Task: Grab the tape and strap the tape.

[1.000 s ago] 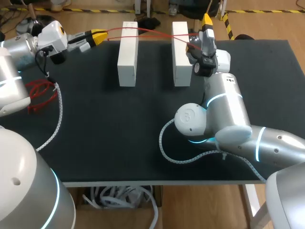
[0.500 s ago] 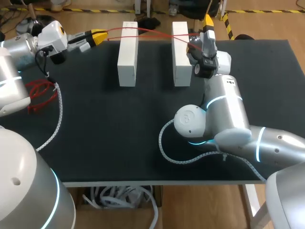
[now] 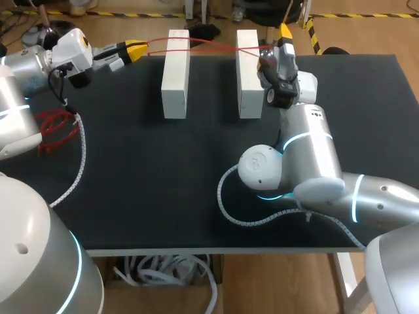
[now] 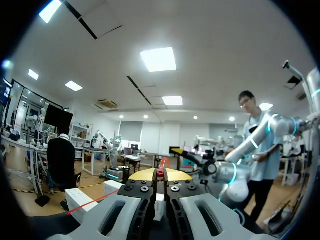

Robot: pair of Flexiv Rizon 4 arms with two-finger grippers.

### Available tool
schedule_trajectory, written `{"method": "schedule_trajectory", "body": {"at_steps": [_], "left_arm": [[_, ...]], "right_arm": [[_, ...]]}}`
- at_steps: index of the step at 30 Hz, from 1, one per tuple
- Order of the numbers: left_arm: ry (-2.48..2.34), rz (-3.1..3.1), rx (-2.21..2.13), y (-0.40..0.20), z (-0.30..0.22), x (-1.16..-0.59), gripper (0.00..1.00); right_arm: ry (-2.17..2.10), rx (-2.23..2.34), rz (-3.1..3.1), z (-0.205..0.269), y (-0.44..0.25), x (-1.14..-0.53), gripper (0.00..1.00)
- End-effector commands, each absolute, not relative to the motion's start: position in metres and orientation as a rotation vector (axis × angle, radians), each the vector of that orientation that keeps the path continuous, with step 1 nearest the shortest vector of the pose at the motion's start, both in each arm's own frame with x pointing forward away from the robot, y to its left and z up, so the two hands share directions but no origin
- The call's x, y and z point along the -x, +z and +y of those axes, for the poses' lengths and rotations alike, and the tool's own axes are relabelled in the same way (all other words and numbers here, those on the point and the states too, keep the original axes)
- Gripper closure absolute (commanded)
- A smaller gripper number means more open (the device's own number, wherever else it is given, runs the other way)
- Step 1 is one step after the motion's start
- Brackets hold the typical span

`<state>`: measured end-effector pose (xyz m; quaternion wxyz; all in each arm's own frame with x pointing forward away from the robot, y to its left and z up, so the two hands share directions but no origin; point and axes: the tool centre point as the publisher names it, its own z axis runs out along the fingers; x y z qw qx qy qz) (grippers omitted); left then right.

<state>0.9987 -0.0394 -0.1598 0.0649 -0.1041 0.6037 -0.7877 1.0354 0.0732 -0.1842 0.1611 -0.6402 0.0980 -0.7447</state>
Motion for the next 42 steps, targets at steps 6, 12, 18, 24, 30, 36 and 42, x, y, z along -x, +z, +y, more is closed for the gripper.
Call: {"method": "schedule_trajectory", "body": {"at_steps": [6, 12, 18, 24, 30, 36, 42], "left_arm": [[-2.379, 1.820, 0.312, -0.1603, -0.0396, -0.9994, 1.00], [-2.379, 1.820, 0.312, -0.1603, -0.0396, -0.9994, 1.00], [-2.379, 1.820, 0.312, -0.1603, -0.0396, -0.9994, 1.00], [-2.379, 1.820, 0.312, -0.1603, -0.0396, -0.9994, 1.00], [-2.379, 1.820, 0.312, -0.1603, -0.0396, -0.9994, 1.00], [-2.379, 1.820, 0.312, -0.1603, -0.0396, -0.9994, 1.00], [-2.379, 1.820, 0.312, -0.1603, -0.0396, -0.9994, 1.00]], "right_arm": [[-2.136, 1.816, 0.281, 0.0751, -0.1947, -1.0333, 0.53], [-2.131, 1.821, 0.287, 0.0770, -0.1952, -1.0318, 0.56], [-2.121, 1.826, 0.293, 0.0786, -0.1961, -1.0310, 0.58], [-2.117, 1.828, 0.298, 0.0804, -0.1955, -1.0292, 0.71], [-2.116, 1.830, 0.303, 0.0812, -0.1962, -1.0300, 0.72], [-2.115, 1.836, 0.305, 0.0821, -0.1963, -1.0290, 0.94], [-2.128, 1.848, 0.312, 0.0809, -0.1963, -1.0315, 1.00]]}}
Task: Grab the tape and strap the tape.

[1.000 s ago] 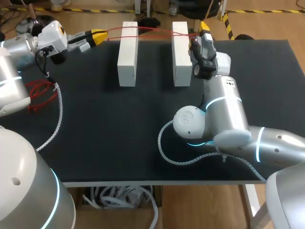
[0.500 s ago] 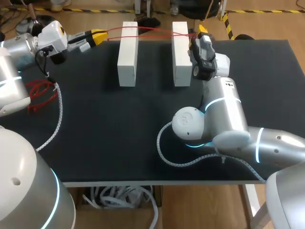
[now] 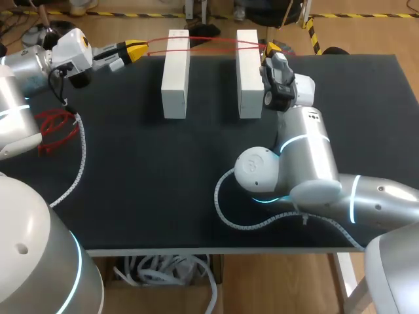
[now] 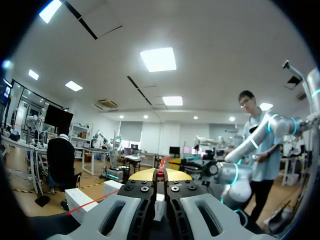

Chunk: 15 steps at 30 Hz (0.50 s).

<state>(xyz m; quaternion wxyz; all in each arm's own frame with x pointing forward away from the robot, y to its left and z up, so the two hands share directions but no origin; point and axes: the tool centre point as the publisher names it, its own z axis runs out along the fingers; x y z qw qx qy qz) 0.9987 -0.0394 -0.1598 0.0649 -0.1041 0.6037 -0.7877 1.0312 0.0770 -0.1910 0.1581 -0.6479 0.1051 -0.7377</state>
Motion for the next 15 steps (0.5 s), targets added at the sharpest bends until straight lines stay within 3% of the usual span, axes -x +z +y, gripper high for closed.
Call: {"method": "schedule_trajectory", "body": {"at_steps": [1, 15], "left_arm": [[-2.379, 1.820, 0.312, -0.1603, -0.0396, -0.9994, 1.00], [-2.379, 1.820, 0.312, -0.1603, -0.0396, -0.9994, 1.00]], "right_arm": [[-2.136, 1.850, 0.311, 0.0807, -0.1963, -1.0316, 1.00], [-2.186, 1.891, 0.303, 0.0799, -0.1938, -1.0330, 1.00]]}}
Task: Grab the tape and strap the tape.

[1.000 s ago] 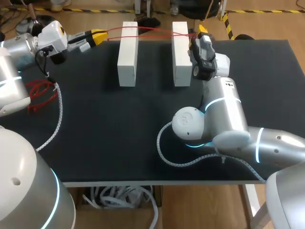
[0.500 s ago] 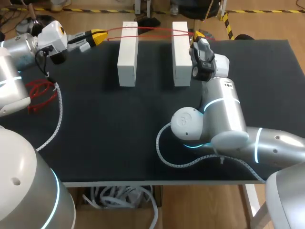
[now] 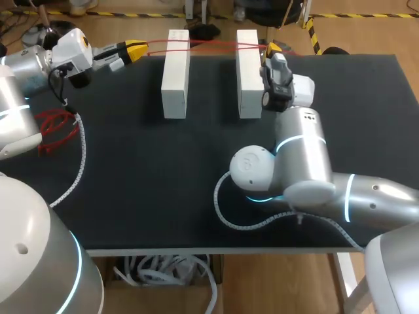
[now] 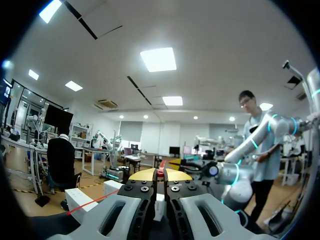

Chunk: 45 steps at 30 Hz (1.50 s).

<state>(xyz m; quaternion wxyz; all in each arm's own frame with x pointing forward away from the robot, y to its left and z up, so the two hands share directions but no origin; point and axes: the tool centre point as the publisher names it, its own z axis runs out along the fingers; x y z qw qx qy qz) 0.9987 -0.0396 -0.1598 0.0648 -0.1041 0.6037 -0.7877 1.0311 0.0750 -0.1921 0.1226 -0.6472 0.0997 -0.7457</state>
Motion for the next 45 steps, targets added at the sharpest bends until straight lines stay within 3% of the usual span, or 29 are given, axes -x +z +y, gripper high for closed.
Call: {"method": "schedule_trajectory", "body": {"at_steps": [1, 45], "left_arm": [[-2.379, 1.820, 0.312, -0.1603, -0.0396, -0.9994, 1.00], [-2.379, 1.820, 0.312, -0.1603, -0.0396, -0.9994, 1.00]], "right_arm": [[-2.186, 1.892, 0.303, 0.0802, -0.1936, -1.0332, 1.00], [-2.204, 1.888, 0.261, 0.0816, -0.1920, -1.0334, 1.00]]}}
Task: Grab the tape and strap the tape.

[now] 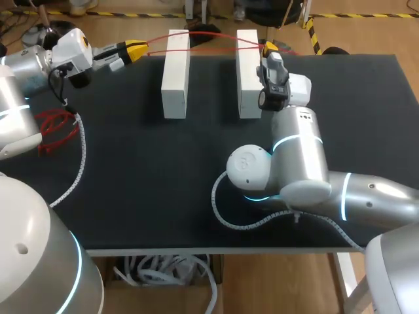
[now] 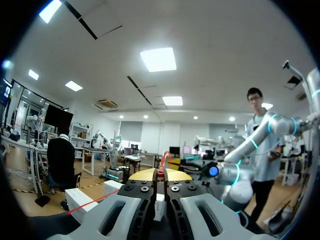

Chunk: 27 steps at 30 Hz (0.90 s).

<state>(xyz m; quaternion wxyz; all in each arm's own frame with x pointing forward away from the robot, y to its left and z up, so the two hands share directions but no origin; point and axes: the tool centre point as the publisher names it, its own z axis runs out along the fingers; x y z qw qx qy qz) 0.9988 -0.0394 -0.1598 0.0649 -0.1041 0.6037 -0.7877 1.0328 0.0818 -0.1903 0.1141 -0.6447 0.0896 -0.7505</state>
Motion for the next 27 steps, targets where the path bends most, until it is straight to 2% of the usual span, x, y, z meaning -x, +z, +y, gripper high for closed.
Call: {"method": "schedule_trajectory", "body": {"at_steps": [1, 27], "left_arm": [[-2.370, 1.841, 0.300, -0.159, -0.040, -1.000, 1.00], [-1.743, 2.432, 0.185, -0.133, -0.053, -1.003, 1.00]], "right_arm": [[-2.204, 1.888, 0.261, 0.082, -0.192, -1.033, 1.00], [-2.204, 1.888, 0.261, 0.082, -0.192, -1.033, 1.00]]}}
